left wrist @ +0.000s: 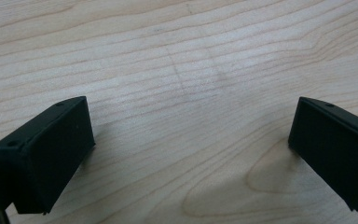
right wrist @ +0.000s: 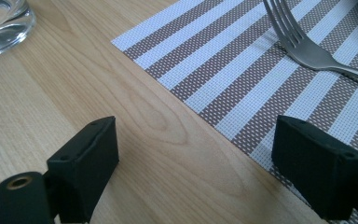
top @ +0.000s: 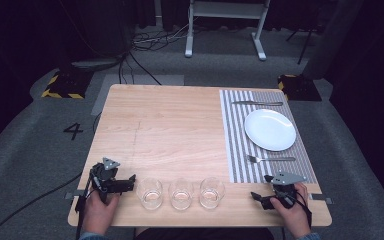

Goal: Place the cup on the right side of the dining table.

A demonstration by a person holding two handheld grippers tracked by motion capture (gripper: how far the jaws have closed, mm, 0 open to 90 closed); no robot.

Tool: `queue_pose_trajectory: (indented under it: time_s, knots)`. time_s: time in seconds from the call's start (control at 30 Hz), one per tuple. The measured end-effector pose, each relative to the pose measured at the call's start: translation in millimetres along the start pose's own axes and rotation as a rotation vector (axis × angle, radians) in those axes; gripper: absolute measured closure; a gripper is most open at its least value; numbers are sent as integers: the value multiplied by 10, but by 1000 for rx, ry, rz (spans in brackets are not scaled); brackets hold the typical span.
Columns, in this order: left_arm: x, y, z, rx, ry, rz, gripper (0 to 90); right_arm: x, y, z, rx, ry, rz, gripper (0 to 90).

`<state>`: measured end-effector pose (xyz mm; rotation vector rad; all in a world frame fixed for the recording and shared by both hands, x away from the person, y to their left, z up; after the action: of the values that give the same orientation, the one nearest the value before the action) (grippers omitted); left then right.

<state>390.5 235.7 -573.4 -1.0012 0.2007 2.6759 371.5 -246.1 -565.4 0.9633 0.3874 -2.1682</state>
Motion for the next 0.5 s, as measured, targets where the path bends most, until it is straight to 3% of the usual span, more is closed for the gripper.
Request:
queue_pose_trajectory:
  time_s: [0.5]
  knots:
    - [-1,26,-1,13,0,-16,5,2,-1,1,2,-4,-5,148]
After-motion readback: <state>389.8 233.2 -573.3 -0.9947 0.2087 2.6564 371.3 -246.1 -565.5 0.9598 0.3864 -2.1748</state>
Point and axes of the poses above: each handheld gripper's, and its own axes: z roughly backward along the jaws, x roughly out of its underside, y roughly to its right, the point moved 9 cm from there along -z, roughly forward along the jaws
